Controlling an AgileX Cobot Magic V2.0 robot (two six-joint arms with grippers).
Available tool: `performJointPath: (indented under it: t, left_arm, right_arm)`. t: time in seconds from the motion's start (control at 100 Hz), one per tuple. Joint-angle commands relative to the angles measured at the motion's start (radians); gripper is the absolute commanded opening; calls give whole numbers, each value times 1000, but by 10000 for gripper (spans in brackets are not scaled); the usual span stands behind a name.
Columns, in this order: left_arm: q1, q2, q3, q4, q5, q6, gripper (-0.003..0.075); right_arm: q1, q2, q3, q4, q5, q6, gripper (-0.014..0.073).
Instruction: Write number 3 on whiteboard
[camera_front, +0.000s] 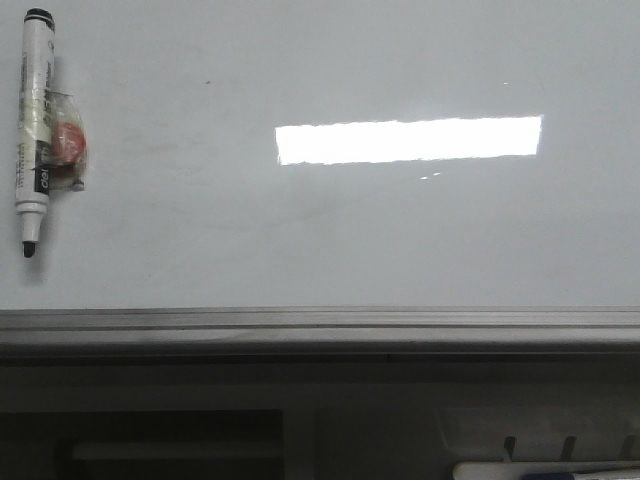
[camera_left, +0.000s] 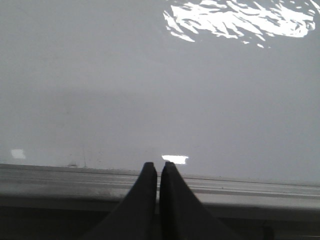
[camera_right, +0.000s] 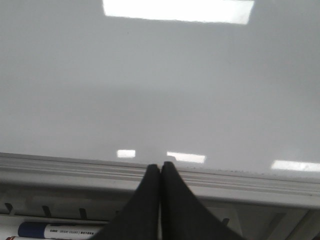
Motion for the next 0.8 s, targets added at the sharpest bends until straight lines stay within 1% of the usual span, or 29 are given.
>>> performJointPath:
  t: [0.0, 0.67, 0.74, 0.79]
  left_arm:
    - [-1, -23, 12, -6, -45, -6, -20]
    - [-1, -23, 12, -6, -45, -6, -20]
    - [-1, -23, 12, -6, -47, -6, -20]
    - [-1, -23, 12, -6, -61, -6, -20]
  right_arm:
    - [-5, -17, 31, 6, -7, -8, -61]
    - [-5, -17, 31, 6, -11, -8, -61]
    - [-5, -17, 31, 0, -27, -8, -61]
    - [-5, -17, 31, 0, -65, -8, -61]
